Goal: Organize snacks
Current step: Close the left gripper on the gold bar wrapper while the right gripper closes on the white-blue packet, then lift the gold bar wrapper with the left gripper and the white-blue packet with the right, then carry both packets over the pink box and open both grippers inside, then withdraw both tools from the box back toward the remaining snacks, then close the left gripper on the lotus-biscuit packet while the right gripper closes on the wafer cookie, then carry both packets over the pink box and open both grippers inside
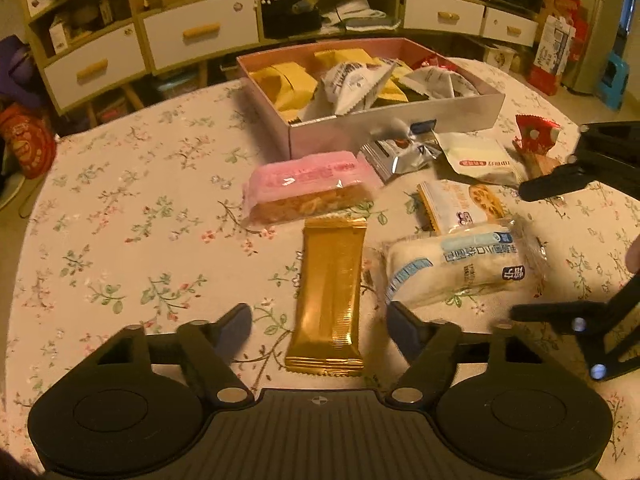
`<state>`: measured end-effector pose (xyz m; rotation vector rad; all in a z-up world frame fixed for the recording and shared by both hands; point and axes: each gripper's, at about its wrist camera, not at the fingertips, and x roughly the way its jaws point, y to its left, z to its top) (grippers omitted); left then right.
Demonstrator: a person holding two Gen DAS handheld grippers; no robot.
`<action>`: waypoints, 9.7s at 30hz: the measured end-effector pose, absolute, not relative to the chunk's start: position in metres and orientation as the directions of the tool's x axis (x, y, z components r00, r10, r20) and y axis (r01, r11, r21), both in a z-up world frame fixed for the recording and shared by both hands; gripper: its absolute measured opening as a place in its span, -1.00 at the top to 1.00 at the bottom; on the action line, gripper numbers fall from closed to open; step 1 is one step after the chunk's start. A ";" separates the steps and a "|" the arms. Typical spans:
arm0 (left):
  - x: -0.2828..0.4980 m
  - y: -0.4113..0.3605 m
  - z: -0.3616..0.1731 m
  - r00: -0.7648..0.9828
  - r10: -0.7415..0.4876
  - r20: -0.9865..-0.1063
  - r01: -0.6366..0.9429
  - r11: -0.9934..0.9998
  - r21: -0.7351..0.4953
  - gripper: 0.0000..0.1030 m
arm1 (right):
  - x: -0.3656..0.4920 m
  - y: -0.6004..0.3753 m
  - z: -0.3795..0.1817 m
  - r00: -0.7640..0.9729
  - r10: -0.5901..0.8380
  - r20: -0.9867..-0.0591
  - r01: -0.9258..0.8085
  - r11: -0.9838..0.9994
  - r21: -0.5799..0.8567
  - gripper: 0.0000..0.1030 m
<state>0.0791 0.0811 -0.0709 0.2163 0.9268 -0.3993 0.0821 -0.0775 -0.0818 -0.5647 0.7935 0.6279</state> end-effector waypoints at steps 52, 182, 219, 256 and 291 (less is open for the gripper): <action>0.074 0.067 -0.063 0.476 -0.206 -0.855 0.400 0.916 0.002 0.49 | 0.079 -0.051 -0.079 0.417 0.329 -0.847 -0.755 0.644 -0.122 0.62; 0.074 0.034 0.003 0.607 -0.183 -0.773 0.393 0.915 0.093 -0.91 | 0.093 -0.107 -0.015 0.680 0.207 -0.704 -0.467 0.862 -0.198 -0.85; 0.064 -0.019 -0.073 0.545 -0.229 -0.806 0.446 0.894 0.048 -0.91 | 0.077 -0.183 -0.078 0.625 0.109 -0.773 -0.426 0.877 -0.221 -0.94; 0.085 -0.037 -0.073 0.569 -0.289 -0.770 0.466 0.885 0.013 -0.20 | 0.117 -0.184 -0.096 0.587 0.233 -0.776 -0.431 0.901 -0.055 0.02; 0.090 -0.010 -0.032 0.613 -0.267 -0.743 0.444 0.895 0.046 -0.19 | 0.113 -0.145 -0.050 0.624 0.271 -0.733 -0.509 0.852 -0.119 0.22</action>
